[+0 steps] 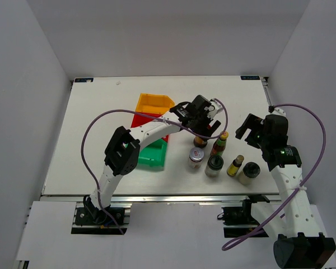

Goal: Organize the condiment bottles

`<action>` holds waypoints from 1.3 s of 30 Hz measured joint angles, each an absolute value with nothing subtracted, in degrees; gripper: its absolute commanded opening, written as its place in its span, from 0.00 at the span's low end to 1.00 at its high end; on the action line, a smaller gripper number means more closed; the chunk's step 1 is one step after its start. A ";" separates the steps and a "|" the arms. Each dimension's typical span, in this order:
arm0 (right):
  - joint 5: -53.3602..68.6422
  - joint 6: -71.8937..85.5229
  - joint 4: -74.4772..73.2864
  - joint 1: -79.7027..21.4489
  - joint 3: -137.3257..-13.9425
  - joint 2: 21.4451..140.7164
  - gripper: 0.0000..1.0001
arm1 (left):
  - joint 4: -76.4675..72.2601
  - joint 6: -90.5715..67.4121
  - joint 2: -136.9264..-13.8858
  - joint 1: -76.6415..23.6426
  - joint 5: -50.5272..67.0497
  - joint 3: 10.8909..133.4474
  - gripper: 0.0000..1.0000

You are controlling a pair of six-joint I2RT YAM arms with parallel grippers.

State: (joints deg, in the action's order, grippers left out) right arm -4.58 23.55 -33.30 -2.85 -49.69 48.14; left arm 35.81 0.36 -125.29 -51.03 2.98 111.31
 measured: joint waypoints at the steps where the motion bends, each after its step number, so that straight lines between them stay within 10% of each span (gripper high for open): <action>1: -4.60 23.55 -33.30 -2.85 -49.69 48.12 0.89 | 36.05 0.38 -125.36 -51.03 2.76 111.31 0.98; 13: -4.78 23.55 -33.28 -2.85 -48.84 47.68 0.89 | 35.27 0.62 -125.34 -51.16 1.50 111.26 0.21; 25: -4.86 23.53 -33.28 -2.85 -48.84 47.24 0.89 | 33.04 -2.66 -122.72 -49.82 -11.90 107.92 0.20; 39: -9.41 23.59 -31.46 -2.85 -48.84 51.79 0.89 | 30.30 -6.92 -118.85 -25.02 -16.23 112.05 0.20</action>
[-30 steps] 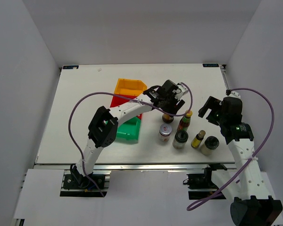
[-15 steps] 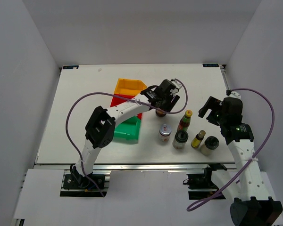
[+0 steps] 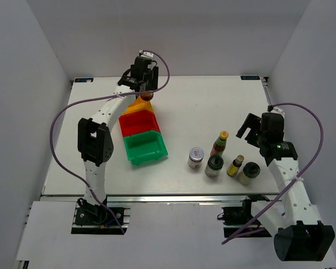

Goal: Organize the condiment bottles

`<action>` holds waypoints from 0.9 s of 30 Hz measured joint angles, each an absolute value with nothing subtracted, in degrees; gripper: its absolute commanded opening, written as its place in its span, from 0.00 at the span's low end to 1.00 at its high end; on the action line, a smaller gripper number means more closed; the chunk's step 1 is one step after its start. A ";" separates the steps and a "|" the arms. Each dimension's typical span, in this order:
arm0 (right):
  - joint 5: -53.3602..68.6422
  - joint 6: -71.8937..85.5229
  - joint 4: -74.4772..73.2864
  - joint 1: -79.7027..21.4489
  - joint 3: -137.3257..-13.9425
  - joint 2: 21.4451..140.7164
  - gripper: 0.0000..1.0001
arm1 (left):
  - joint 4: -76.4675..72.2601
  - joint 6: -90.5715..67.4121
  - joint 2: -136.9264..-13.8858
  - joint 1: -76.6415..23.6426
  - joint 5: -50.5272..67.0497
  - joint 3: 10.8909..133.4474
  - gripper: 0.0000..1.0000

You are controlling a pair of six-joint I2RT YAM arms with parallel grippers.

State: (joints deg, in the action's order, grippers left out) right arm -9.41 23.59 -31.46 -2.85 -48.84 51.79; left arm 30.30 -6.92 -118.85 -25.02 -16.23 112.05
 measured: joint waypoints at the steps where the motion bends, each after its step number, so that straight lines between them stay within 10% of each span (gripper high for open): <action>1: -9.61 23.57 -31.44 -2.85 -48.86 52.29 0.89 | 30.33 -7.09 -118.85 -24.01 -16.21 113.10 0.20; 27: -11.70 23.35 -31.11 -2.85 -48.86 58.13 0.89 | 33.45 -14.46 -116.79 -13.85 -22.13 108.47 0.18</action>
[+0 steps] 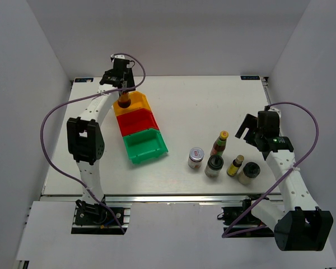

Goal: Organize the condiment bottles

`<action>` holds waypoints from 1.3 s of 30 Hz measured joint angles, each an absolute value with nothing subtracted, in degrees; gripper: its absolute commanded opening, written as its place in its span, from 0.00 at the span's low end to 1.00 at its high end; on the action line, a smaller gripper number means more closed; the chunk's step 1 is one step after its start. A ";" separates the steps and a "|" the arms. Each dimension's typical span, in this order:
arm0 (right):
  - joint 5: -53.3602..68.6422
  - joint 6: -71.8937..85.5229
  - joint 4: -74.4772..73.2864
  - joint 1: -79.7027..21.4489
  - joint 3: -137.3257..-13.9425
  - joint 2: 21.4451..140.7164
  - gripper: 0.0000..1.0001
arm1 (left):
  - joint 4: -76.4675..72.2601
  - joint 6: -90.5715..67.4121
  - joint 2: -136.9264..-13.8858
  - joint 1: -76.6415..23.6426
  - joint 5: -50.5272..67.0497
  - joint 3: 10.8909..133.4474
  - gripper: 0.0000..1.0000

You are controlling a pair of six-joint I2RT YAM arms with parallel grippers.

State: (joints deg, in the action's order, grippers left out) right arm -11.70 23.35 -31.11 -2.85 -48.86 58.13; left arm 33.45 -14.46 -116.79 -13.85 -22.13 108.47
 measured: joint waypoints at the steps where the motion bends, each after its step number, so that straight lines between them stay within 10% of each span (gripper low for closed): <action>1: -11.77 23.35 -31.11 -2.85 -48.86 58.15 0.89 | 33.89 -14.57 -116.81 -13.58 -22.22 108.42 0.17; 19: -12.14 23.38 -31.16 -2.85 -48.86 58.50 0.89 | 32.05 -19.51 -116.95 -14.41 -25.04 99.07 0.21; 31: -12.29 23.38 -31.16 -2.85 -48.86 58.50 0.89 | 29.93 -21.02 -115.81 -14.41 -25.06 96.62 0.91; 39: -11.99 23.38 -31.46 -2.85 -48.97 58.22 0.89 | 29.54 -21.02 -109.67 -14.41 -24.99 96.14 0.98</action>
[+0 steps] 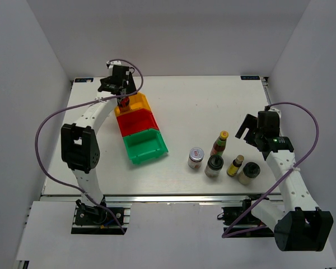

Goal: Organize the condiment bottles

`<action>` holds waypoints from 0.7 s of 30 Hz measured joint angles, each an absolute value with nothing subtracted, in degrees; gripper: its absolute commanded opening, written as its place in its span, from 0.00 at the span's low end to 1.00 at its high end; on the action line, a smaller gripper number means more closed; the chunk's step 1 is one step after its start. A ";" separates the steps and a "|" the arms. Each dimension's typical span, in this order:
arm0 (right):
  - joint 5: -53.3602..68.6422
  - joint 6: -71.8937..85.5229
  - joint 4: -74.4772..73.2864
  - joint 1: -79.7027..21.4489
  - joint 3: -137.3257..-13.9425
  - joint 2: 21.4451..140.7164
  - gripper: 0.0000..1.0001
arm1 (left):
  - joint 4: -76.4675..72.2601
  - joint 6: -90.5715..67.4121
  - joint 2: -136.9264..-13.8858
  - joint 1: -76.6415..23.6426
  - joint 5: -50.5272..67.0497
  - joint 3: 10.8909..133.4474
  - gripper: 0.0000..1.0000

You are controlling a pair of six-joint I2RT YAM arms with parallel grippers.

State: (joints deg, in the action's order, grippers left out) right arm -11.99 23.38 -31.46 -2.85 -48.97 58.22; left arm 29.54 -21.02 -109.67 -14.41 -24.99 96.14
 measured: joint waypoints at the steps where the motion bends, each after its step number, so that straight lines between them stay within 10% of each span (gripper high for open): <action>1: -11.84 23.38 -31.55 -2.85 -48.97 58.02 0.89 | 29.54 -20.99 -108.55 -14.41 -24.97 96.14 0.98; 9: -10.76 23.40 -31.64 -2.85 -49.54 53.67 0.90 | 26.33 -19.14 -93.21 -17.43 -19.77 89.14 0.98; 21: -10.68 23.62 -31.83 -2.85 -49.56 51.00 0.89 | 20.43 -12.43 -91.09 -50.98 -4.23 73.93 0.98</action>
State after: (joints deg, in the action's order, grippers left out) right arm -10.68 23.62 -31.83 -2.85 -49.56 51.00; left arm 20.43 -12.43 -91.09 -50.98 -4.23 73.93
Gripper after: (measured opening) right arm 0.895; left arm 0.982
